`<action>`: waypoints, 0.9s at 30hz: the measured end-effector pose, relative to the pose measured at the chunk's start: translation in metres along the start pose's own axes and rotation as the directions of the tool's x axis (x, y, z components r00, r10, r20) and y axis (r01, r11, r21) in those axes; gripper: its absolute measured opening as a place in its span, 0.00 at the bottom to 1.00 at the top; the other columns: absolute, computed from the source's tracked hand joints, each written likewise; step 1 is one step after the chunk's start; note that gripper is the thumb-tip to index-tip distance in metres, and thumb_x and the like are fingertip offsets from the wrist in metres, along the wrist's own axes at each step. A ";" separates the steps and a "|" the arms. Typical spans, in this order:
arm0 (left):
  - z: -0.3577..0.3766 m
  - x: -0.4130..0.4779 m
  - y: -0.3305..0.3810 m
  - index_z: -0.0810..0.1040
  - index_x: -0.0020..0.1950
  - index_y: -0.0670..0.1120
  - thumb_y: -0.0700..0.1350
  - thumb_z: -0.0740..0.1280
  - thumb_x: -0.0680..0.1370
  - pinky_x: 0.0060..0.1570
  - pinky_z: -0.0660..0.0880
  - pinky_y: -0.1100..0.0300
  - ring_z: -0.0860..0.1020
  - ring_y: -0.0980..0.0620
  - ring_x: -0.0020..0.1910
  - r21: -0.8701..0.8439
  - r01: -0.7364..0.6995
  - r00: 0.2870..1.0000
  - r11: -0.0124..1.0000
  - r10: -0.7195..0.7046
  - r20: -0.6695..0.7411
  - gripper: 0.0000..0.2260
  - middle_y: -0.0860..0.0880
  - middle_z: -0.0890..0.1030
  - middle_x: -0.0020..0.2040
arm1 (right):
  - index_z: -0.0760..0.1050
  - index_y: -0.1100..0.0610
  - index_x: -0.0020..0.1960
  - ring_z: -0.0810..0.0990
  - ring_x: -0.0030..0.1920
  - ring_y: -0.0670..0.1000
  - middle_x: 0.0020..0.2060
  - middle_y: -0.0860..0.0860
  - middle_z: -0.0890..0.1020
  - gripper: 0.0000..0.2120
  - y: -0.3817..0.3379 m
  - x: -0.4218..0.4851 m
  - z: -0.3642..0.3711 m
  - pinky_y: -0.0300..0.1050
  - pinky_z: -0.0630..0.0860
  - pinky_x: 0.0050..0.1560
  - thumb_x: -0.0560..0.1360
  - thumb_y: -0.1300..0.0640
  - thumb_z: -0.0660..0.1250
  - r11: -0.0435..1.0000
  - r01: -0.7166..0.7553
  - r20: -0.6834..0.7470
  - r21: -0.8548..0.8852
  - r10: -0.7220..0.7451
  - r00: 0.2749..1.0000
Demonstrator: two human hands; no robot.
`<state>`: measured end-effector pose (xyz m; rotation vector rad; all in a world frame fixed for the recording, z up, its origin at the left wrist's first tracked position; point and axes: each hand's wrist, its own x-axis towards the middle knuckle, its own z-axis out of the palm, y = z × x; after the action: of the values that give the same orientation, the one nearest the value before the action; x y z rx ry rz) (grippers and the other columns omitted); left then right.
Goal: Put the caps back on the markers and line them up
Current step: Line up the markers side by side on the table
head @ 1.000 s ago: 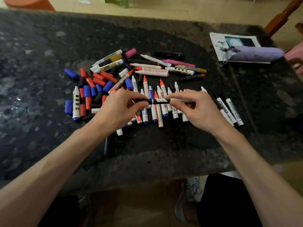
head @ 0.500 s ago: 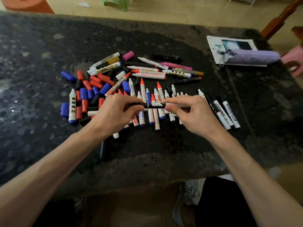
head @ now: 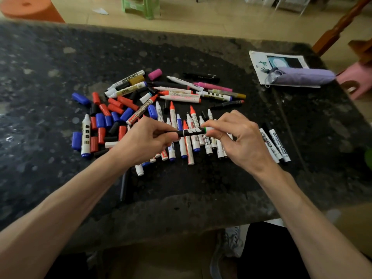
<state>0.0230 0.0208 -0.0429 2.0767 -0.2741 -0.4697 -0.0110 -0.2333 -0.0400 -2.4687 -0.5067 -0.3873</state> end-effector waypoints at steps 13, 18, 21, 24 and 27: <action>-0.005 -0.001 -0.028 0.83 0.63 0.55 0.46 0.74 0.77 0.65 0.69 0.52 0.73 0.49 0.62 0.532 -0.136 0.954 0.835 0.256 -0.159 0.15 0.53 0.79 0.62 | 0.83 0.52 0.59 0.83 0.52 0.40 0.51 0.44 0.85 0.08 0.022 0.009 -0.018 0.38 0.78 0.55 0.82 0.56 0.70 0.879 -0.436 -0.069 0.195 0.456 0.887; 0.001 0.001 -0.020 0.81 0.67 0.54 0.45 0.69 0.80 0.62 0.71 0.57 0.75 0.53 0.61 0.469 -0.088 0.930 0.879 0.241 -0.277 0.15 0.54 0.80 0.61 | 0.81 0.49 0.58 0.86 0.46 0.43 0.46 0.46 0.87 0.06 -0.014 0.014 0.009 0.40 0.81 0.54 0.82 0.53 0.70 0.716 -0.561 0.124 0.415 0.567 0.815; 0.005 -0.001 -0.005 0.83 0.64 0.52 0.53 0.65 0.83 0.54 0.78 0.59 0.81 0.61 0.53 0.015 -0.071 0.977 0.997 0.072 -0.203 0.13 0.57 0.85 0.53 | 0.83 0.49 0.55 0.86 0.49 0.41 0.46 0.44 0.88 0.05 -0.037 0.018 0.026 0.42 0.81 0.55 0.81 0.50 0.71 0.637 -0.585 0.241 0.502 0.547 0.802; 0.010 -0.002 -0.001 0.85 0.53 0.48 0.54 0.64 0.83 0.54 0.81 0.51 0.84 0.52 0.51 -0.159 -0.031 0.984 0.987 0.002 -0.178 0.14 0.49 0.87 0.48 | 0.85 0.49 0.57 0.84 0.52 0.40 0.48 0.42 0.87 0.08 -0.055 0.022 0.046 0.42 0.81 0.56 0.81 0.49 0.70 0.690 -0.549 0.309 0.472 0.454 0.836; 0.005 -0.002 -0.004 0.85 0.51 0.49 0.52 0.65 0.83 0.58 0.81 0.44 0.85 0.47 0.50 -0.257 -0.001 0.969 0.966 -0.063 -0.240 0.11 0.48 0.87 0.47 | 0.86 0.49 0.58 0.84 0.51 0.39 0.48 0.42 0.88 0.10 -0.054 0.034 0.054 0.40 0.81 0.55 0.81 0.48 0.70 0.711 -0.545 0.346 0.444 0.425 0.836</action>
<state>0.0191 0.0193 -0.0481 1.8635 -0.0304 -0.2462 0.0037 -0.1511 -0.0436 -1.9907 -0.0038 0.2310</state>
